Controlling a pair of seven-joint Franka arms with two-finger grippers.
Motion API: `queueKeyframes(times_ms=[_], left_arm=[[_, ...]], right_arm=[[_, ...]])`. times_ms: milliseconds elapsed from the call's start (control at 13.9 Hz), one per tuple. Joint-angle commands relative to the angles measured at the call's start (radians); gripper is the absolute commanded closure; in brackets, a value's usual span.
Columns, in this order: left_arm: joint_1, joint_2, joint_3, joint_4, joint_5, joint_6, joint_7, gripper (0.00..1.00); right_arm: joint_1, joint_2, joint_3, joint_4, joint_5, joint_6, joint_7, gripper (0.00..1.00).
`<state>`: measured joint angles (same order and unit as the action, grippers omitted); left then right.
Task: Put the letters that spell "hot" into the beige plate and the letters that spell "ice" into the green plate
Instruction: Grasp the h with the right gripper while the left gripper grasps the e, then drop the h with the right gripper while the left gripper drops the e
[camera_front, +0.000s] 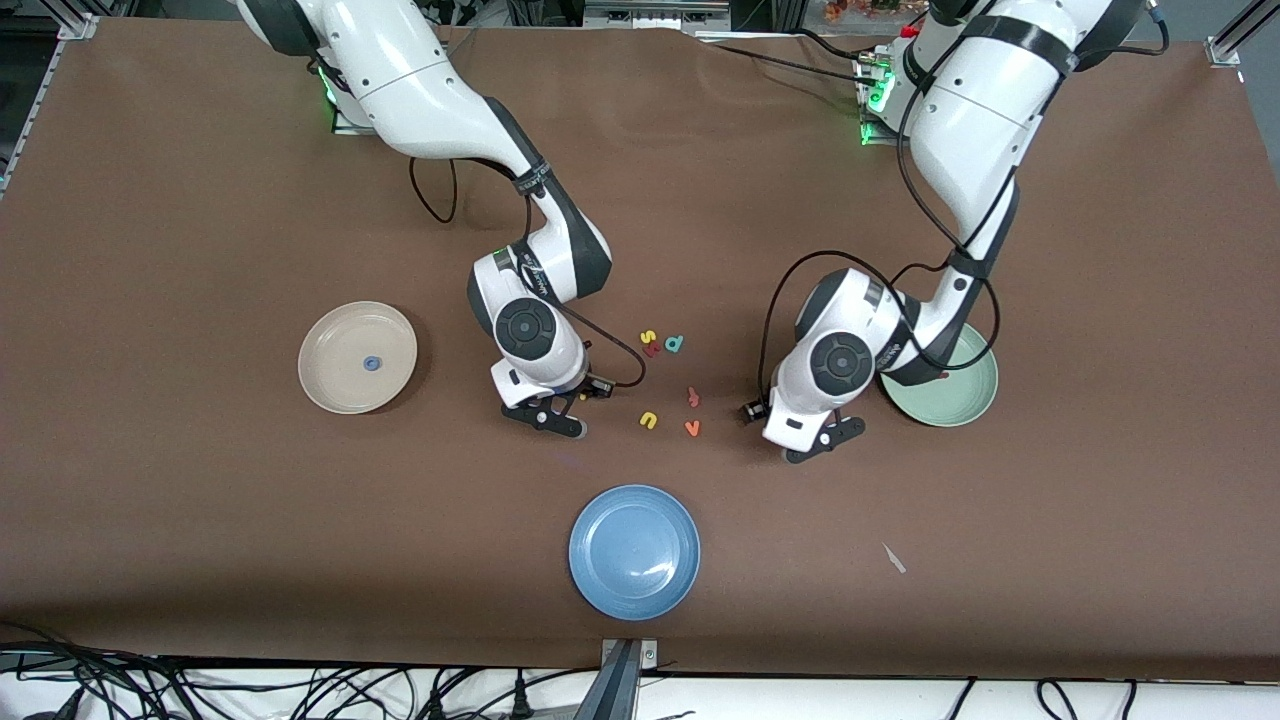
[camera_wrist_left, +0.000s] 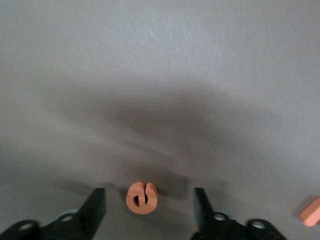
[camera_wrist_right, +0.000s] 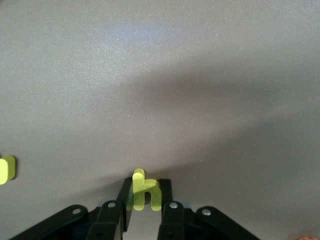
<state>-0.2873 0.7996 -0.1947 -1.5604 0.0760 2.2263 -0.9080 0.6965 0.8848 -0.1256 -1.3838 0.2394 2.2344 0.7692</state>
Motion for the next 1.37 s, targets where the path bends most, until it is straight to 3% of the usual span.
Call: queueKeyframes(times_ms=[0, 144, 288, 432, 576, 792, 1008, 1296], left_arm=[[-0.007, -0.003, 0.008, -0.021, 0.038, 0.003, 0.006, 0.52], [-0.007, -0.011, 0.006, -0.024, 0.038, 0.0, 0.003, 0.66], [-0.006, -0.019, 0.006, -0.021, 0.038, -0.033, 0.003, 0.7], [-0.001, -0.026, 0.006, -0.018, 0.038, -0.054, 0.005, 0.76], [0.0, -0.042, 0.006, -0.017, 0.038, -0.068, 0.003, 0.89], [0.032, -0.124, 0.009, -0.012, 0.038, -0.193, 0.059, 0.93], [0.137, -0.187, 0.008, -0.012, 0.038, -0.345, 0.307, 0.93], [0.229, -0.188, 0.011, -0.053, 0.077, -0.442, 0.478, 0.91]], right_arm=[[-0.04, -0.006, 0.0, 0.032, 0.017, -0.082, -0.024, 0.88], [-0.066, -0.052, -0.014, 0.028, 0.009, -0.133, -0.088, 0.9], [-0.075, -0.107, -0.084, 0.017, 0.008, -0.278, -0.181, 0.9], [-0.075, -0.185, -0.152, -0.081, 0.015, -0.299, -0.324, 0.9], [-0.075, -0.265, -0.193, -0.197, 0.014, -0.286, -0.416, 0.87], [-0.075, -0.369, -0.265, -0.407, 0.015, -0.155, -0.564, 0.87], [-0.078, -0.441, -0.307, -0.631, 0.021, 0.058, -0.675, 0.87], [-0.078, -0.461, -0.339, -0.712, 0.027, 0.132, -0.728, 0.83]])
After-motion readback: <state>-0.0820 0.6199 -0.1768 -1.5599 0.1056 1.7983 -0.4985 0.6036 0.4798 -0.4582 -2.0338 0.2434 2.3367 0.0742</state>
